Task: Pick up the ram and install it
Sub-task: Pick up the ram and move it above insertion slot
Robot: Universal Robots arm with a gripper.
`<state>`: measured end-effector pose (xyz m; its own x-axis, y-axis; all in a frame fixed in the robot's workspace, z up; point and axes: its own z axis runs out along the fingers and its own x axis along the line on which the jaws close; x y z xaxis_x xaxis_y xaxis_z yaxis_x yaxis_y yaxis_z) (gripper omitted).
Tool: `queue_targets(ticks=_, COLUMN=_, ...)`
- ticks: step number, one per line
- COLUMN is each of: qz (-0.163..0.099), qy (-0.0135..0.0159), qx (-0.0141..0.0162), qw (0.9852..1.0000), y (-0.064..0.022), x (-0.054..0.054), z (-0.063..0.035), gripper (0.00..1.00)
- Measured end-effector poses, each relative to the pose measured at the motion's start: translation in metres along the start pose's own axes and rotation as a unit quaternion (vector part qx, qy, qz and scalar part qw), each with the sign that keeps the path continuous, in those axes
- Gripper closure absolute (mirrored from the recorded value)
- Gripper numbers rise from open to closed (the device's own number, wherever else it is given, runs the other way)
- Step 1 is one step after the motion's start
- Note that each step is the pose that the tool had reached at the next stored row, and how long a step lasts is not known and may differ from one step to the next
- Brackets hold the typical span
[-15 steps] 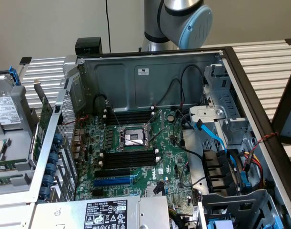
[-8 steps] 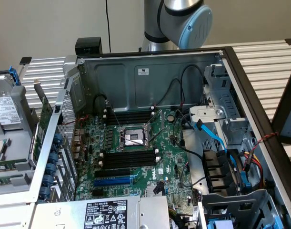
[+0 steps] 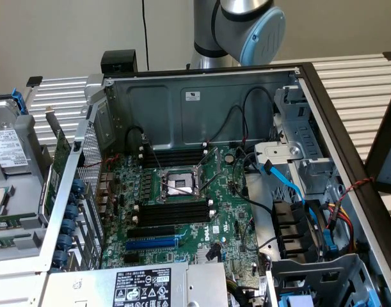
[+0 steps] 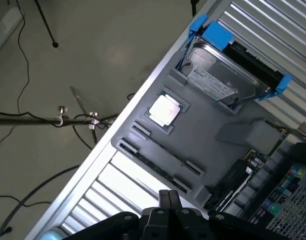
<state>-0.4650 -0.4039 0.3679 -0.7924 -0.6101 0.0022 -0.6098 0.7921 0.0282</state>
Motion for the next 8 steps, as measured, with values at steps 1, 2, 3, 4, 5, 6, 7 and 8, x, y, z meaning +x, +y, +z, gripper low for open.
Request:
queue_targets(ticks=1, qz=-0.009, qy=0.0002, qx=0.0000, qw=1.0000, y=0.0001, x=0.0000, z=0.0000, gripper=0.89)
queue_targets(ticks=2, qz=-0.018, qy=0.0005, qx=0.0000, qw=0.9998, y=0.0001, x=0.0000, z=0.0000, gripper=0.89)
queue_targets(ticks=3, qz=-0.027, qy=0.0007, qx=0.0001, qw=0.9996, y=0.0000, x=0.0000, z=0.0001, gripper=0.89)
queue_targets(ticks=4, qz=-0.036, qy=0.0010, qx=0.0001, qw=0.9994, y=0.0000, x=0.0000, z=0.0001, gripper=0.89)
queue_targets(ticks=5, qz=-0.045, qy=0.0013, qx=0.0001, qw=0.9990, y=0.0000, x=0.0000, z=0.0001, gripper=0.89)
queue_targets(ticks=6, qz=-0.055, qy=0.0015, qx=0.0001, qw=0.9985, y=0.0000, x=0.0000, z=0.0001, gripper=0.89)
queue_targets(ticks=7, qz=-0.063, qy=0.0017, qx=0.0002, qw=0.9980, y=0.0000, x=0.0000, z=0.0001, gripper=0.89)
queue_targets(ticks=8, qz=-0.072, qy=0.0020, qx=0.0002, qw=0.9974, y=0.0000, x=0.0000, z=0.0001, gripper=0.89)
